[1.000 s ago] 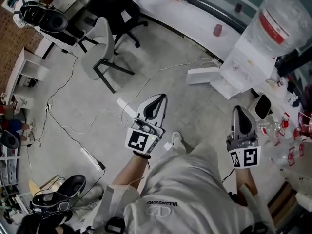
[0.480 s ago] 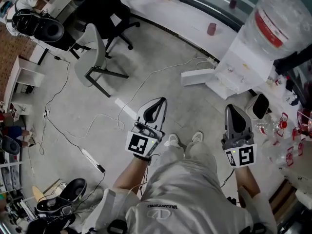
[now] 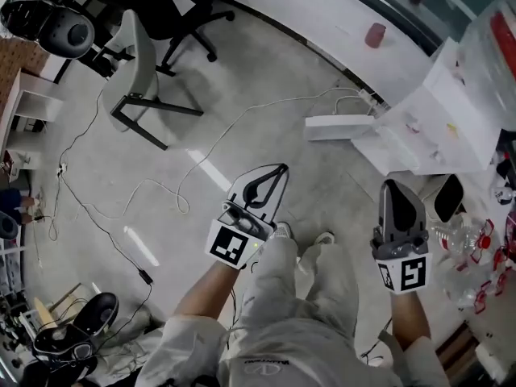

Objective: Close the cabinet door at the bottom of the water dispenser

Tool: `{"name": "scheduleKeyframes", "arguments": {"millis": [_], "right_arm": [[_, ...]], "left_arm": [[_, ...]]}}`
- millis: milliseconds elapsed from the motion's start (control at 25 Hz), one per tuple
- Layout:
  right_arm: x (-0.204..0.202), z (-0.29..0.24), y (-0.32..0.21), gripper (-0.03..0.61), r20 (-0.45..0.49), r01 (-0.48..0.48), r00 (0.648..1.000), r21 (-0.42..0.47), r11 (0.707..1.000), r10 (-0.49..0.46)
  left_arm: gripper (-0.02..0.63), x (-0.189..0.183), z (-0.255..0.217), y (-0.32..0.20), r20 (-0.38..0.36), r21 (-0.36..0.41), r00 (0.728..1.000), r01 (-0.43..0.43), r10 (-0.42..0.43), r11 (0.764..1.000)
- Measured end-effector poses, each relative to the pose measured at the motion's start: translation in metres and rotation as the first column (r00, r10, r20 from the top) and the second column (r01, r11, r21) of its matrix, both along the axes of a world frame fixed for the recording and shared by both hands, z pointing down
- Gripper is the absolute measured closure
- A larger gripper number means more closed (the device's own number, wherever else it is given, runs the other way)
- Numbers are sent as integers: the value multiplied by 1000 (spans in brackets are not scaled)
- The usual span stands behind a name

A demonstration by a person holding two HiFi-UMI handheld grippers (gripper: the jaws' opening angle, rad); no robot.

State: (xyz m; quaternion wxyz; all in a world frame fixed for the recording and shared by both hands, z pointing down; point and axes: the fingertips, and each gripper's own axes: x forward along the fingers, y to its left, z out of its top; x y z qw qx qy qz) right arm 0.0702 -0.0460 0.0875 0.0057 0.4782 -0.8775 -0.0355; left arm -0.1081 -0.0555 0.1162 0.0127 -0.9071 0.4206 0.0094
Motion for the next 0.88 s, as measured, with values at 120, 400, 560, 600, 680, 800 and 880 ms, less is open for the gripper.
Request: {"name": "scheduleKeyframes", "arguments": {"millis": [120, 400, 560, 600, 680, 800, 880], "right_arm": [[-3, 94, -32, 560, 20, -15, 1000, 7, 1000, 15], [-20, 287, -85, 560, 32, 70, 997, 18, 997, -70], [-32, 369, -114, 560, 26, 117, 993, 20, 993, -118], [-36, 386, -120, 560, 26, 129, 991, 16, 991, -130], [-43, 416, -132, 560, 28, 151, 988, 7, 988, -151], [-50, 450, -150, 560, 28, 171, 985, 0, 985, -171], [-53, 467, -158, 560, 24, 178, 984, -3, 984, -178]], "left_arm": [[611, 0, 93, -33, 23, 17, 1000, -13, 13, 1000], [611, 12, 278, -91, 18, 68, 999, -43, 42, 997], [607, 24, 358, -117, 8, 81, 999, -45, 44, 996], [603, 25, 374, -122, 9, 80, 999, -41, 41, 996], [597, 26, 403, -133, 19, 81, 999, -34, 33, 996], [583, 29, 432, -150, 32, 100, 999, -34, 31, 994], [566, 31, 448, -157, 38, 103, 999, -37, 34, 994]]}}
